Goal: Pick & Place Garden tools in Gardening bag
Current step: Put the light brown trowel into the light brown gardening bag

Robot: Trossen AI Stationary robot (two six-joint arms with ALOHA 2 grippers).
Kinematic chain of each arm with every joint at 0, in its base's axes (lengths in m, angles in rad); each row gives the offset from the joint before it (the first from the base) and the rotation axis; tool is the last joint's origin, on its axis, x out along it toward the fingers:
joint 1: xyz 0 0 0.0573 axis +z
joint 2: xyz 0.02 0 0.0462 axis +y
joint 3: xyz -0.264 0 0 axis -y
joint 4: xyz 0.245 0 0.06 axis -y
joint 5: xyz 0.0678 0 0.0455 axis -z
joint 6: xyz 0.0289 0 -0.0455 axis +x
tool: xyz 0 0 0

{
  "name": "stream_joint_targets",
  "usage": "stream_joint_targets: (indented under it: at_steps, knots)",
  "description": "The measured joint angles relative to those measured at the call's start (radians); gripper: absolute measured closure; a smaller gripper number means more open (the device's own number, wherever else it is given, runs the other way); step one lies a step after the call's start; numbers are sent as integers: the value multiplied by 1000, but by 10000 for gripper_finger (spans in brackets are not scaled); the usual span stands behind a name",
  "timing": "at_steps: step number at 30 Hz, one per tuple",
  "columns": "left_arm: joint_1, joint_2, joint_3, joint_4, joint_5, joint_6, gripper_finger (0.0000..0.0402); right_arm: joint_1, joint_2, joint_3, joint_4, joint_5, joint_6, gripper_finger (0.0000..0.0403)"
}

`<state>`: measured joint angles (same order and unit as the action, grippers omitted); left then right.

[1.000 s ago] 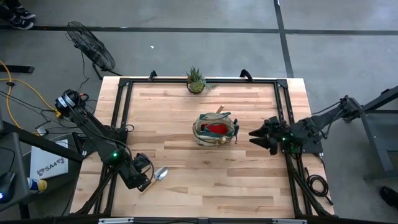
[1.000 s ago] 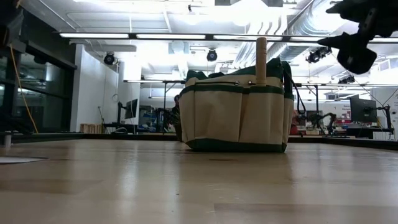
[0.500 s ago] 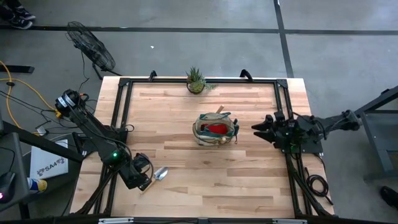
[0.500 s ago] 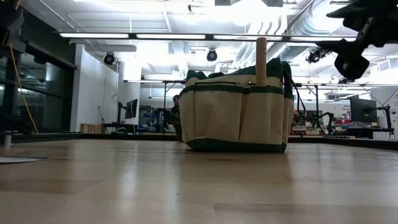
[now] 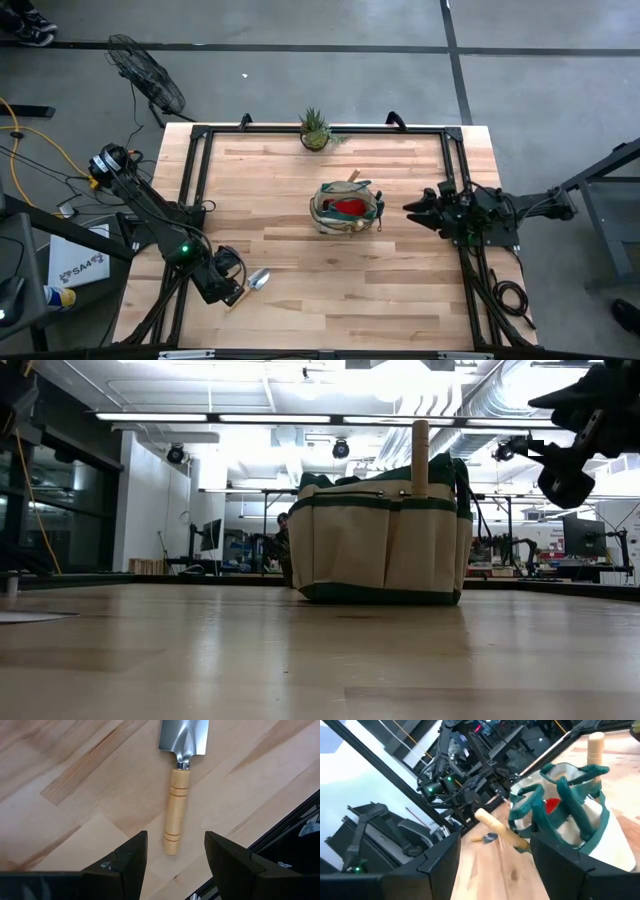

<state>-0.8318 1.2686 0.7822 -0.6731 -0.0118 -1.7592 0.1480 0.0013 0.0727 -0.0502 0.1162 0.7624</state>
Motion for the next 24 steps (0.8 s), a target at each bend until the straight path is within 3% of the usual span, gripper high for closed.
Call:
stream_joint_targets:
  at_steps: [14, 24]
  knots:
    - [0, 0, 0, -1, -32, -2, 210, 0, 0, -7, 25, -21, -67, 171]
    - [0, 0, 0, -1, -33, 1, 210, 0, 31, -7, -11, -5, -255, 193]
